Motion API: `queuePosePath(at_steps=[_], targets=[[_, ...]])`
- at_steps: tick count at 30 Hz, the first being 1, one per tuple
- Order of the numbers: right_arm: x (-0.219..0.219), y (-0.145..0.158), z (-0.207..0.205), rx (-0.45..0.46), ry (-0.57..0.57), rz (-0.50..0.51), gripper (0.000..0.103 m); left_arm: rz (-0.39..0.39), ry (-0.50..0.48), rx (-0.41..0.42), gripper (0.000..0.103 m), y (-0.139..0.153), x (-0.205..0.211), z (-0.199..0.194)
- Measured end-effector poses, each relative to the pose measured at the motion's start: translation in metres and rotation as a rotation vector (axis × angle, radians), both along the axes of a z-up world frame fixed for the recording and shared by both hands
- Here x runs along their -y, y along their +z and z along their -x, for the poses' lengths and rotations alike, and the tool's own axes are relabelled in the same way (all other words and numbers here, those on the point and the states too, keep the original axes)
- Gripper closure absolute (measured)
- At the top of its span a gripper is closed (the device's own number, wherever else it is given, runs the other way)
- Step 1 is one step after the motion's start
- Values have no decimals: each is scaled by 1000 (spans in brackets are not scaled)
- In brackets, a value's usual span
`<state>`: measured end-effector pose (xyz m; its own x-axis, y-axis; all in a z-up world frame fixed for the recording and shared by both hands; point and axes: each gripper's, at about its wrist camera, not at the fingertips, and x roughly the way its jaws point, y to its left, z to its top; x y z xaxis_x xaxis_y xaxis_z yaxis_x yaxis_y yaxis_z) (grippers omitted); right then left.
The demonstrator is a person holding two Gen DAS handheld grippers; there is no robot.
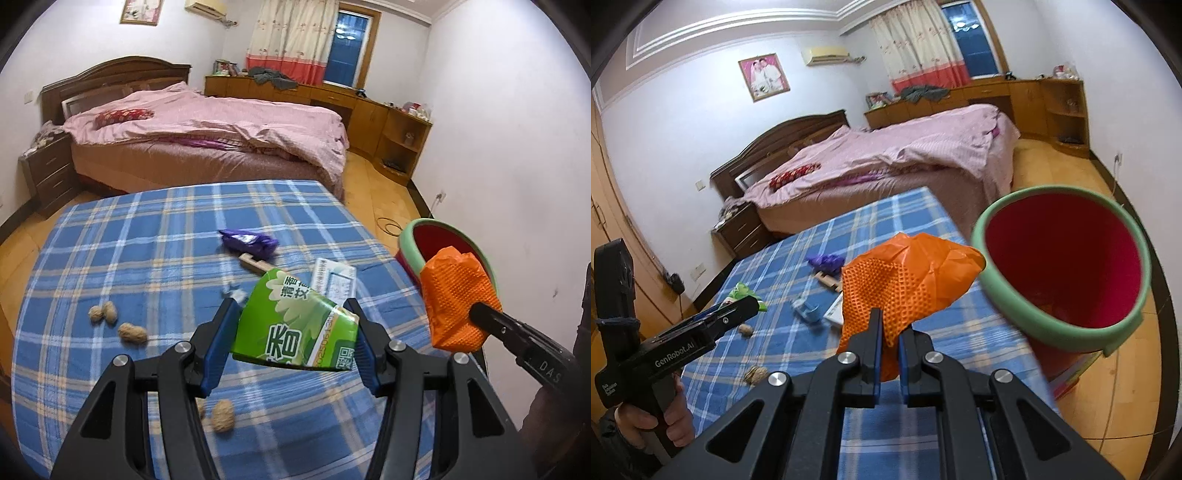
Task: Collect trash
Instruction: 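Carry both items over the red bucket and open both tools to drop them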
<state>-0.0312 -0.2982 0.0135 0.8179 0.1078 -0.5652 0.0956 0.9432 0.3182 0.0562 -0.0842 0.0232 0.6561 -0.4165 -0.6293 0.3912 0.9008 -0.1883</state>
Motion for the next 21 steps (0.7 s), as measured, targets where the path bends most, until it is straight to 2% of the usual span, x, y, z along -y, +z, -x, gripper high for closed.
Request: queuePosePath(at_steps=[9,21], targets=[[43,6,13,29,-100,5,94,-5,-103,39,44,11,57,-4],[106,-11,15,-11,-241,-11,94,-24,-266,43,44,6,148,-17]])
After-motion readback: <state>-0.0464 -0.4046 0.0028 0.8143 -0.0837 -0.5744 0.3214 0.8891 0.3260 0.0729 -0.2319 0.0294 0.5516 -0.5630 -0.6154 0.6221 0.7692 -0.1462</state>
